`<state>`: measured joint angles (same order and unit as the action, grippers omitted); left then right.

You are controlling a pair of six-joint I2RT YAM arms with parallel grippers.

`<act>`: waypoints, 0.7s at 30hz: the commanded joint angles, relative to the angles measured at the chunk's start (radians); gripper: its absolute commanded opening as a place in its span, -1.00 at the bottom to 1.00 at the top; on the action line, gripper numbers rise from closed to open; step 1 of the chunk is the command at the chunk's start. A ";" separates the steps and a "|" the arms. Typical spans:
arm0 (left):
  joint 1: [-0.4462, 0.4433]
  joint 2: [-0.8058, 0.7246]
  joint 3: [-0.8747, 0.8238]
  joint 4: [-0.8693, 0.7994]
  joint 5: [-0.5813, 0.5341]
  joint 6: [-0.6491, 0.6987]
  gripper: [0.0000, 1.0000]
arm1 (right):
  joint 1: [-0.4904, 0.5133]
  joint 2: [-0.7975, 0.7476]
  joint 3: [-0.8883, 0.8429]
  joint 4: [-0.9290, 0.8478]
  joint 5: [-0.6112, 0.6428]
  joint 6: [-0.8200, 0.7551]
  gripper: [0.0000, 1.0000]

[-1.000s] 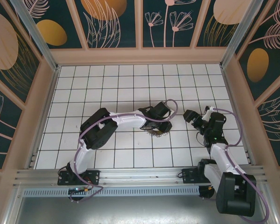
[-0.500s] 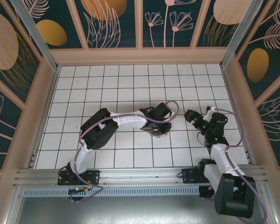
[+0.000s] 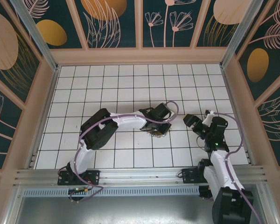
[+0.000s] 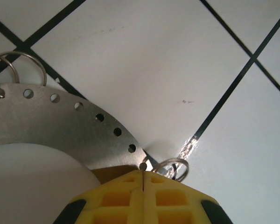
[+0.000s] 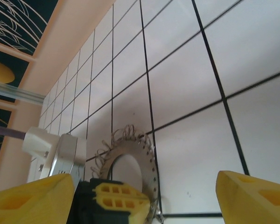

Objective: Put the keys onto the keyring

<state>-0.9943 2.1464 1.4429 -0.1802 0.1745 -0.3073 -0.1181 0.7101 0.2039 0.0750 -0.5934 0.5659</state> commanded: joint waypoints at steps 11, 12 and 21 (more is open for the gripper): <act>0.030 -0.140 -0.122 0.078 0.022 0.016 -1.00 | 0.228 0.022 -0.004 -0.124 -0.002 0.039 0.31; 0.030 -0.144 -0.127 0.082 0.024 0.016 -1.00 | 0.250 0.043 0.005 -0.124 0.016 0.033 0.28; 0.068 -0.246 -0.251 0.152 0.069 -0.004 -0.85 | 0.308 0.204 0.082 -0.105 0.148 -0.042 0.21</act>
<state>-0.9463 1.9633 1.2316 -0.0723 0.2134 -0.3077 0.1833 0.8669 0.2459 -0.0494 -0.5083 0.5697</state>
